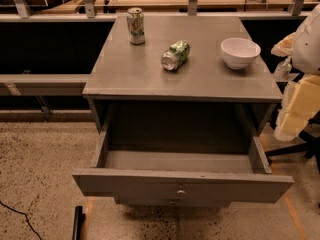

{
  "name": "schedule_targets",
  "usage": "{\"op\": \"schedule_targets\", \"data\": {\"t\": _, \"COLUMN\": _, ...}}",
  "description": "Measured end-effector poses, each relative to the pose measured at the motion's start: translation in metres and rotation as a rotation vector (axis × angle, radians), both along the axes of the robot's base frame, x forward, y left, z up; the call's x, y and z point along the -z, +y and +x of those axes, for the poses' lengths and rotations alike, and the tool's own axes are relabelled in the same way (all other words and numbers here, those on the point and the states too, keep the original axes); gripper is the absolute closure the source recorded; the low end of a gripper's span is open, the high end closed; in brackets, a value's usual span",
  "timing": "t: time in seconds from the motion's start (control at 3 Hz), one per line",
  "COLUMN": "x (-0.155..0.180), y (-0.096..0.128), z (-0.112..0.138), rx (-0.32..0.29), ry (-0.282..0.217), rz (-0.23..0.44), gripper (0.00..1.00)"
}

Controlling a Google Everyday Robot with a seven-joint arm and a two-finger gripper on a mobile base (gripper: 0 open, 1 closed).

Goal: Place green can into top drawer

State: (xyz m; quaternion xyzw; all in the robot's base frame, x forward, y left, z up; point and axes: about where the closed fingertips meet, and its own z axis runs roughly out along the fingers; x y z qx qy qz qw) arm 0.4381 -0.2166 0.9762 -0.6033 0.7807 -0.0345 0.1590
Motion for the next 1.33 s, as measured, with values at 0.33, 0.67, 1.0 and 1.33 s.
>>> {"op": "schedule_targets", "data": {"t": 0.33, "x": 0.0, "y": 0.0, "z": 0.0, "rx": 0.0, "ry": 0.0, "rz": 0.0, "gripper": 0.0}}
{"op": "schedule_targets", "data": {"t": 0.67, "x": -0.001, "y": 0.006, "z": 0.011, "rx": -0.056, "ry": 0.008, "rz": 0.027, "gripper": 0.0}}
{"op": "schedule_targets", "data": {"t": 1.0, "x": -0.007, "y": 0.031, "z": 0.046, "rx": -0.214, "ry": 0.001, "rz": 0.0, "gripper": 0.0}}
{"op": "schedule_targets", "data": {"t": 1.33, "x": -0.014, "y": 0.073, "z": 0.087, "rx": -0.408, "ry": -0.037, "rz": -0.023, "gripper": 0.0}}
